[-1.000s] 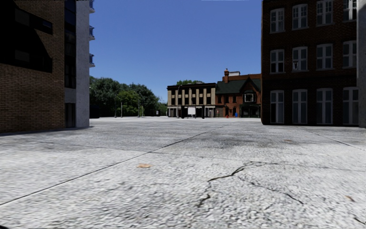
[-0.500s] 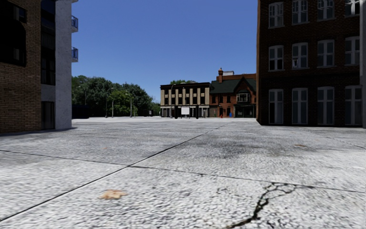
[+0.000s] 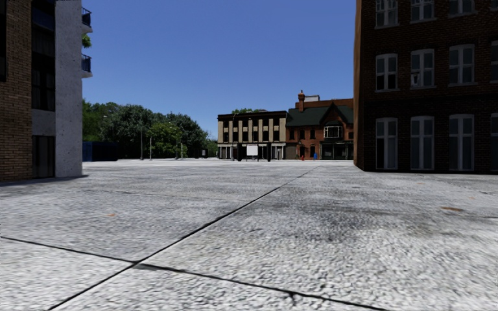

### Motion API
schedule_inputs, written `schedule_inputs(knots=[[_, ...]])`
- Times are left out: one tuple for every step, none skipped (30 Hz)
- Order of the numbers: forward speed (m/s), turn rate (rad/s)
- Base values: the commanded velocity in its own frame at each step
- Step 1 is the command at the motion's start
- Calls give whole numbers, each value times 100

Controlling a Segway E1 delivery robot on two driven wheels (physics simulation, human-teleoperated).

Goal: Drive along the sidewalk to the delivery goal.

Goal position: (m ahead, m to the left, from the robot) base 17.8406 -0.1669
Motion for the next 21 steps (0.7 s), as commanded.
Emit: schedule_inputs(knots=[[200,0],[200,0],[200,0],[200,0],[200,0],[200,0],[200,0],[200,0],[200,0],[200,0],[200,0],[200,0],[200,0],[200,0],[200,0],[200,0],[200,0],[200,0],[200,0],[200,0],[200,0]])
